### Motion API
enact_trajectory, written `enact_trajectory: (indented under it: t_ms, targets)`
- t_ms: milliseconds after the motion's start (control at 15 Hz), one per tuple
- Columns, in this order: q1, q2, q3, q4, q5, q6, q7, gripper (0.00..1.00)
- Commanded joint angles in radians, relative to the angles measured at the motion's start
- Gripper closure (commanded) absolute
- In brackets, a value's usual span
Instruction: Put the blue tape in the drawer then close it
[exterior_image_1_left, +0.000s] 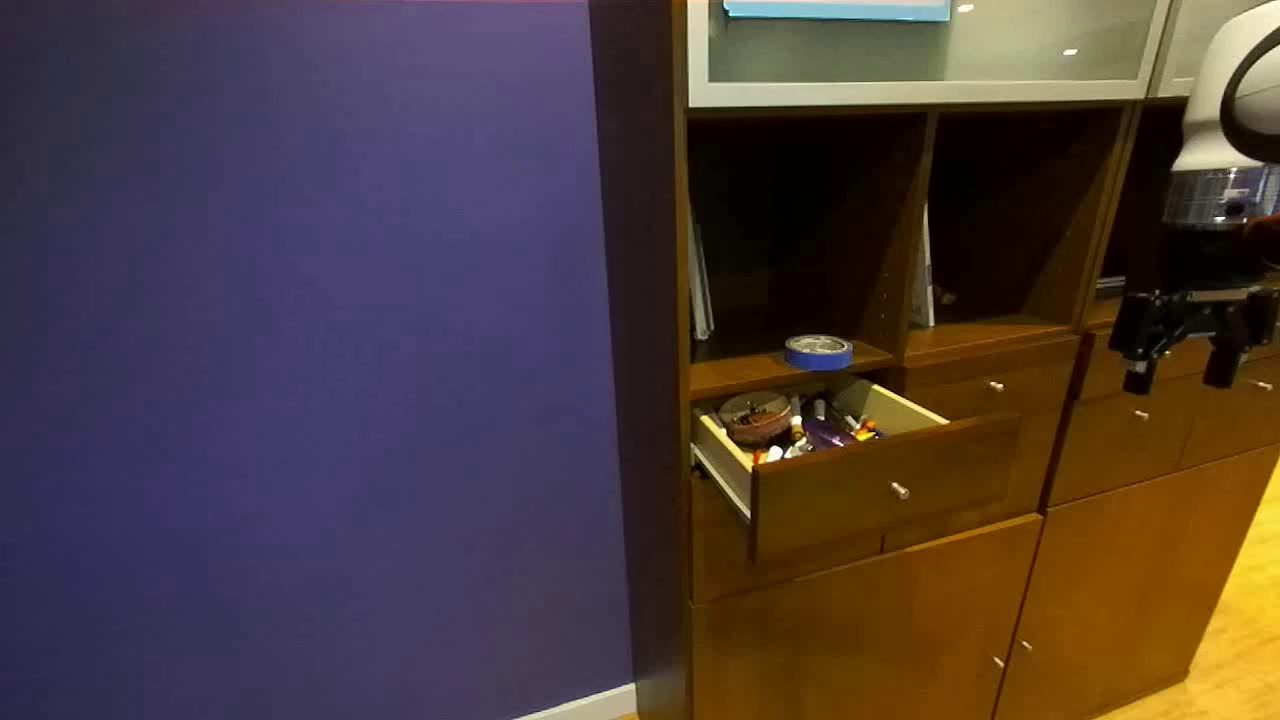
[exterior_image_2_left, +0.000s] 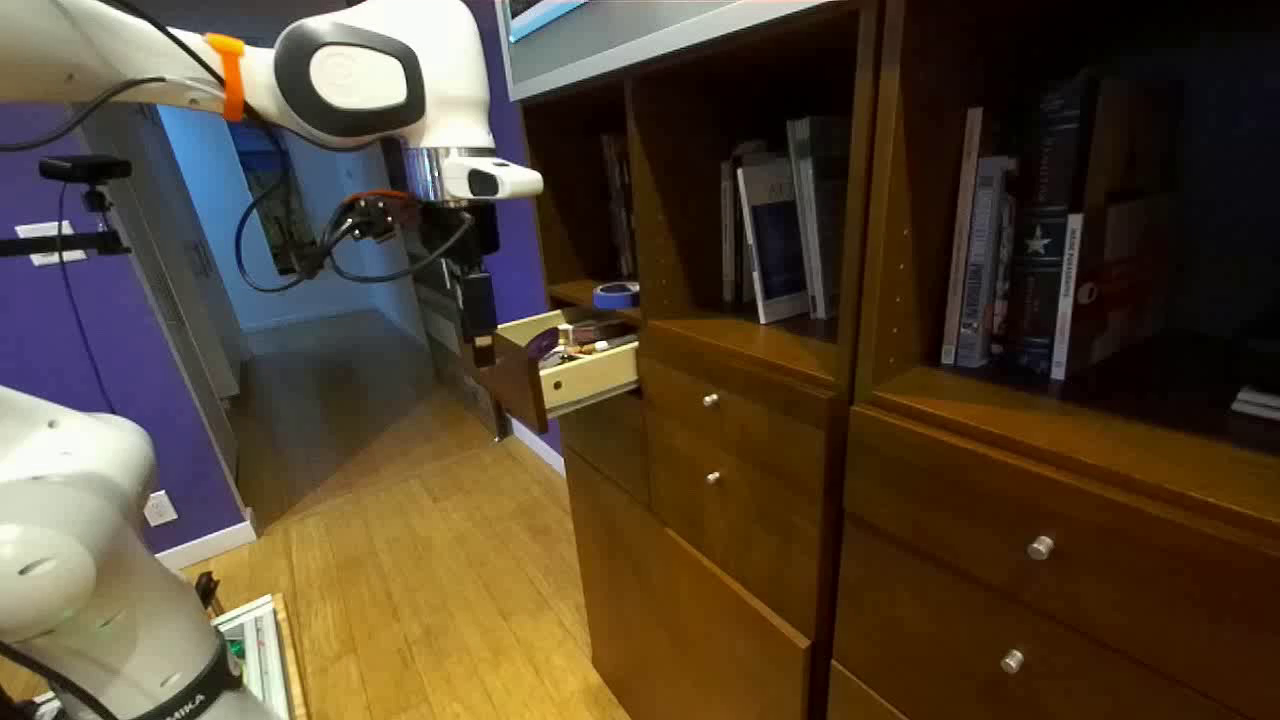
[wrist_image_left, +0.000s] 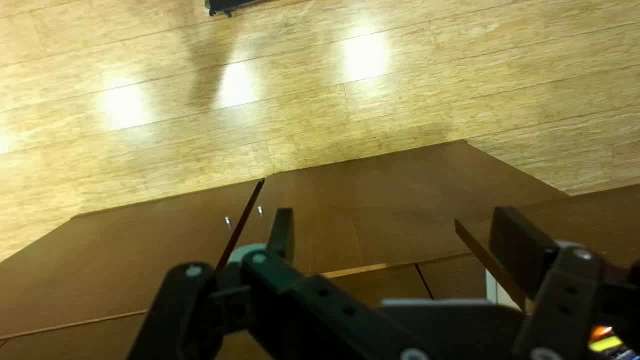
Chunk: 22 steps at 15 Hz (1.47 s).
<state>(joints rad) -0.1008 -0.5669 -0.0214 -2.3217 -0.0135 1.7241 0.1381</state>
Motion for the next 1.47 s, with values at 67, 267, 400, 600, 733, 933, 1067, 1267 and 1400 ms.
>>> enact_trajectory:
  t_ms: [67, 267, 400, 600, 733, 933, 1067, 1267, 1400]
  targets:
    - [0.004, 0.001, -0.003, 0.004, -0.002, -0.003, 0.001, 0.00]
    - [0.004, 0.000, -0.003, 0.004, -0.002, -0.003, 0.001, 0.00]
    - [0.004, 0.000, -0.003, 0.004, -0.002, -0.003, 0.001, 0.00]
    - [0.004, 0.000, -0.003, 0.004, -0.002, -0.003, 0.001, 0.00]
    - [0.004, 0.000, -0.003, 0.004, -0.002, -0.003, 0.001, 0.00]
    - [0.004, 0.000, -0.003, 0.004, -0.002, -0.003, 0.001, 0.00]
    - [0.004, 0.000, -0.003, 0.004, -0.002, -0.003, 0.001, 0.00]
    - [0.006, 0.000, 0.007, 0.014, -0.013, 0.008, 0.005, 0.00]
    - [0.015, 0.000, 0.025, 0.043, -0.033, -0.009, -0.003, 0.00]
